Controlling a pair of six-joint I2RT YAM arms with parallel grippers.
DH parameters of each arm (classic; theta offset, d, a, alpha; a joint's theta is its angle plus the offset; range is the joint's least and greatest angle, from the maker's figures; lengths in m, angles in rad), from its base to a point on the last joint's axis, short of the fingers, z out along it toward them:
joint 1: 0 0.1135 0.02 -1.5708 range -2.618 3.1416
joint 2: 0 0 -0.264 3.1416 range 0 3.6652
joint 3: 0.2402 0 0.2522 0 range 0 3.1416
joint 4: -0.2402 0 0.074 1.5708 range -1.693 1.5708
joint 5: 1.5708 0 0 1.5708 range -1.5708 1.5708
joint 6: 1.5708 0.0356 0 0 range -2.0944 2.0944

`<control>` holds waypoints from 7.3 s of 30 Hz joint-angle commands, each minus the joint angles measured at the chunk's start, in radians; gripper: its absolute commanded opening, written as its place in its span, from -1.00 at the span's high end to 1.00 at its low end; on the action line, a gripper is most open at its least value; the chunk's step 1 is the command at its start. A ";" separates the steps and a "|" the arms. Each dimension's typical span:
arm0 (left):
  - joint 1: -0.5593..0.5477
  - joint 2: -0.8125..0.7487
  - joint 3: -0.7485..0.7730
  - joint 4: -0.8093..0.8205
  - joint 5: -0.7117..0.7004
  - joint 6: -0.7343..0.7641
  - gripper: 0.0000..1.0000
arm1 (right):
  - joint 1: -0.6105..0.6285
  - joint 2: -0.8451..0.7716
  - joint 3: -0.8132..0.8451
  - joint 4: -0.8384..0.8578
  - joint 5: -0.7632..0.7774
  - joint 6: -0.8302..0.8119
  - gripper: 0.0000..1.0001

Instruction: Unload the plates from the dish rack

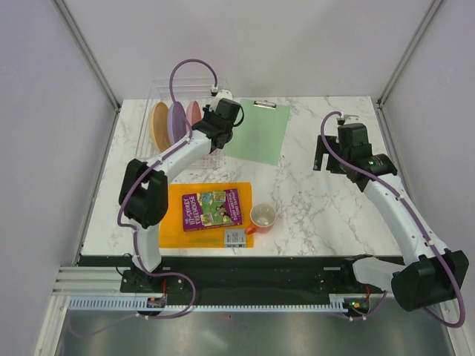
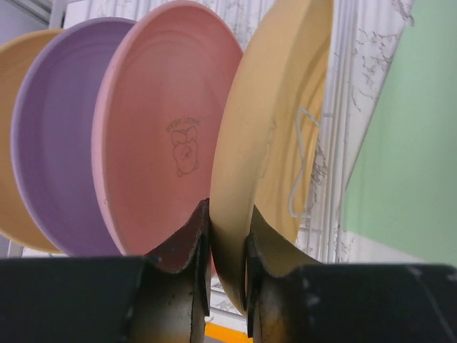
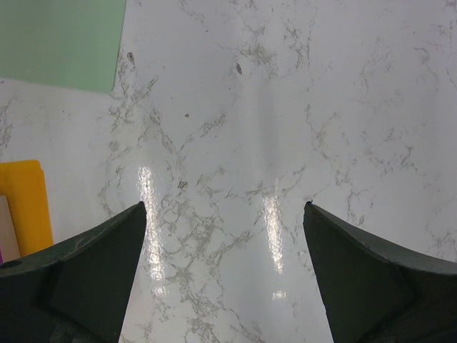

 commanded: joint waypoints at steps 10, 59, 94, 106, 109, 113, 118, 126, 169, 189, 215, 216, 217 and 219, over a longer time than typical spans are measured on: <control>-0.005 -0.014 0.107 0.039 -0.241 0.109 0.95 | 0.003 0.018 -0.014 0.029 -0.022 0.000 -0.96; -0.087 -0.574 -0.370 0.199 1.049 -0.562 0.96 | 0.004 -0.174 -0.192 0.383 -0.467 0.244 -0.66; 0.022 -0.977 -0.671 0.148 0.655 -0.317 -0.99 | -0.324 0.078 -0.123 0.213 -0.203 0.181 1.00; 0.022 -1.079 -0.693 0.133 0.604 -0.211 -1.00 | -0.342 0.240 -0.226 0.309 -0.293 0.155 1.00; 0.022 -1.079 -0.693 0.119 0.591 -0.208 -1.00 | -0.350 0.315 -0.169 0.323 -0.280 0.159 0.95; 0.022 -1.088 -0.697 0.113 0.537 -0.230 -0.99 | -0.364 0.394 -0.128 0.342 -0.243 0.187 0.87; 0.022 -1.108 -0.693 0.113 0.529 -0.231 -1.00 | -0.388 0.516 -0.033 0.354 -0.230 0.231 0.87; 0.022 -1.108 -0.709 0.105 0.506 -0.173 -1.00 | -0.388 0.579 0.035 0.329 -0.195 0.207 -0.53; 0.077 -0.210 -0.252 0.343 -0.041 0.134 -0.41 | -0.235 -0.037 -0.043 0.165 -0.056 0.110 -0.84; 0.079 -0.175 -0.206 0.329 -0.214 0.164 0.95 | -0.235 -0.004 -0.079 0.179 -0.082 0.101 -0.84; -0.067 0.026 -0.114 1.971 -0.593 1.843 0.96 | -0.235 -0.033 -0.040 0.155 -0.134 0.096 -0.84; -0.090 -0.024 -0.143 1.913 -0.597 1.730 0.95 | -0.235 -0.034 -0.036 0.153 -0.135 0.098 -0.84; -0.103 -0.064 -0.160 1.730 -0.595 1.650 0.96 | -0.235 -0.037 -0.033 0.150 -0.138 0.096 -0.85; -0.160 -0.182 -0.188 1.399 -0.575 1.272 0.96 | -0.233 -0.043 -0.030 0.147 -0.148 0.098 -0.85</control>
